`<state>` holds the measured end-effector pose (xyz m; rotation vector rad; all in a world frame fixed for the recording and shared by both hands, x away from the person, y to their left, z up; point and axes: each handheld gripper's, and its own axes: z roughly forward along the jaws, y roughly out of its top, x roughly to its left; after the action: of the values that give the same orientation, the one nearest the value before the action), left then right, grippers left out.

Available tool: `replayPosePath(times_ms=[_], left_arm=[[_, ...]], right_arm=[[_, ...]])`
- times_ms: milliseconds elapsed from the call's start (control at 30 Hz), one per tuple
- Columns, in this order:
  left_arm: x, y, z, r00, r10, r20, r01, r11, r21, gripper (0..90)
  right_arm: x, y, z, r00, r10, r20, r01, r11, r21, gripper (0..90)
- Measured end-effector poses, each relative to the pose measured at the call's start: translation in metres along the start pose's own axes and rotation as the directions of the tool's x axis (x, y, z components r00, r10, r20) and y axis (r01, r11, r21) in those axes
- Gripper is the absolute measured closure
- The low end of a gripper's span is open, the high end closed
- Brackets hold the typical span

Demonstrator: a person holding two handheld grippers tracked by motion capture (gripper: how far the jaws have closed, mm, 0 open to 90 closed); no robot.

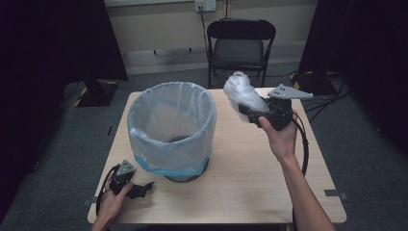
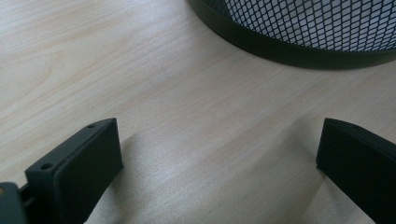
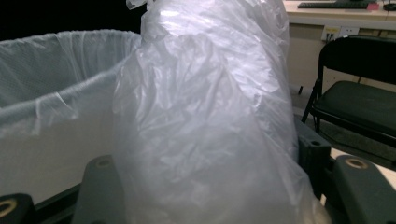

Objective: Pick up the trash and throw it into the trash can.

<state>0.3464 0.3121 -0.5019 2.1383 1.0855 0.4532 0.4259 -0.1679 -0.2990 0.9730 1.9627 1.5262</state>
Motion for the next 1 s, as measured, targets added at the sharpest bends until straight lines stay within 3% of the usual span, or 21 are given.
replayPosePath(times_ms=[533, 1000], left_arm=[[0.000, 0.000, 0.000, 1.0000, -0.001, 0.002, 0.001, 1.0000, 0.000, 0.0], [0.000, 0.000, 0.000, 1.0000, -0.001, 0.002, 0.001, 1.0000, 0.000, 0.0]], right_arm=[[0.020, 0.028, 0.002, 0.9984, -0.028, -0.049, 0.022, 0.9941, -0.106, 39.9], [0.048, 0.059, 0.010, 0.9912, -0.069, -0.113, 0.047, 0.9813, -0.187, 40.9]])
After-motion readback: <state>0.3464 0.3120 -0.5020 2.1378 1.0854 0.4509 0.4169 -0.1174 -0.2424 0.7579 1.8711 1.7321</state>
